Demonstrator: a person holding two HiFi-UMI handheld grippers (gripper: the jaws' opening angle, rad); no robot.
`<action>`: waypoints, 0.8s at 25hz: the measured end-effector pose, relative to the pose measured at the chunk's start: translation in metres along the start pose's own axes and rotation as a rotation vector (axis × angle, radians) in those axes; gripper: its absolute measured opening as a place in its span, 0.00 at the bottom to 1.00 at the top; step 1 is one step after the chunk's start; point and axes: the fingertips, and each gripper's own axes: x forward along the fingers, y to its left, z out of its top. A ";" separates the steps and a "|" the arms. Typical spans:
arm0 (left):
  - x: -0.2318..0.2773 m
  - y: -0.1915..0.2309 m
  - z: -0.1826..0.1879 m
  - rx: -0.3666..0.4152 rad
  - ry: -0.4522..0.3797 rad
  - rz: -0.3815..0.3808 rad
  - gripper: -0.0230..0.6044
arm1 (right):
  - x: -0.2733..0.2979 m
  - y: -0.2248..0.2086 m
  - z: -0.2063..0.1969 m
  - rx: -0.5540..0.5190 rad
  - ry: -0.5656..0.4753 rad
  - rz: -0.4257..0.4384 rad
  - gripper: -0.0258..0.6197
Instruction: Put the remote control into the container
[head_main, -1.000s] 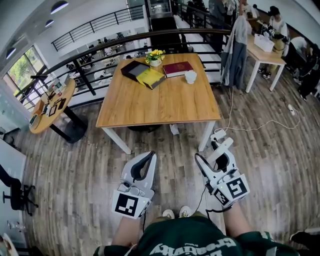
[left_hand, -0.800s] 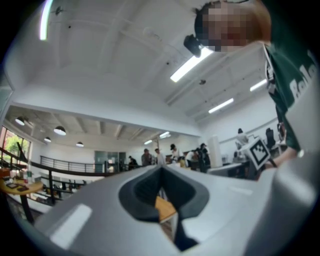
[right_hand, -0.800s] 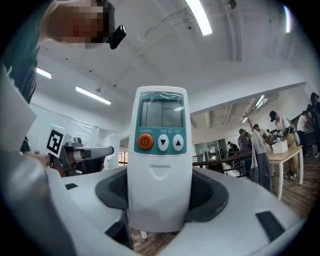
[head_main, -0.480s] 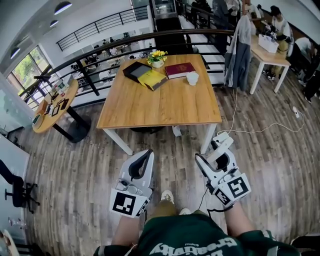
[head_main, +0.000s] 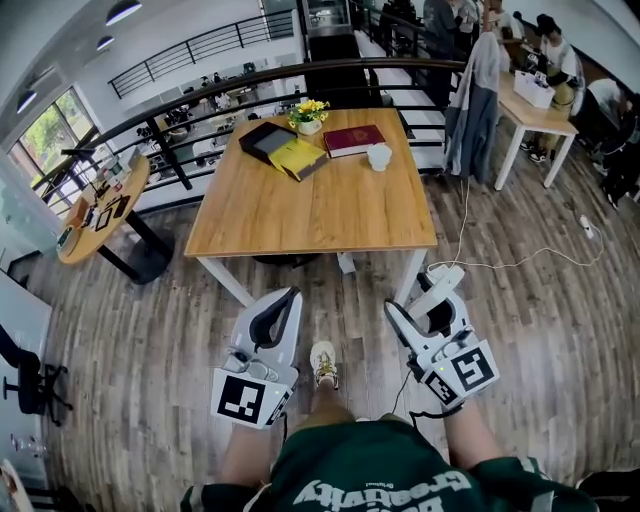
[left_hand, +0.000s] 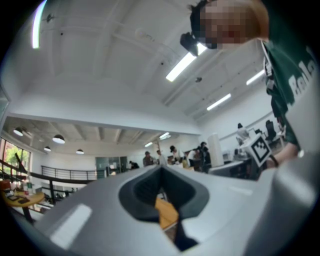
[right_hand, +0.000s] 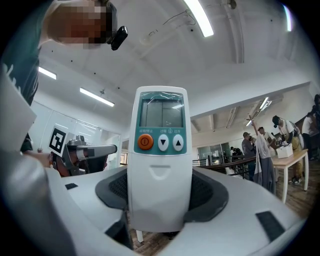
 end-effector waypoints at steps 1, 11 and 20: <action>0.002 0.000 -0.001 0.000 -0.001 -0.002 0.03 | 0.000 -0.001 0.000 -0.003 0.001 -0.001 0.48; 0.011 0.005 -0.010 -0.001 0.005 -0.008 0.03 | 0.004 -0.010 -0.008 0.006 0.007 -0.018 0.48; 0.039 0.043 -0.027 0.013 -0.028 -0.019 0.03 | 0.044 -0.025 -0.021 -0.015 0.000 -0.029 0.48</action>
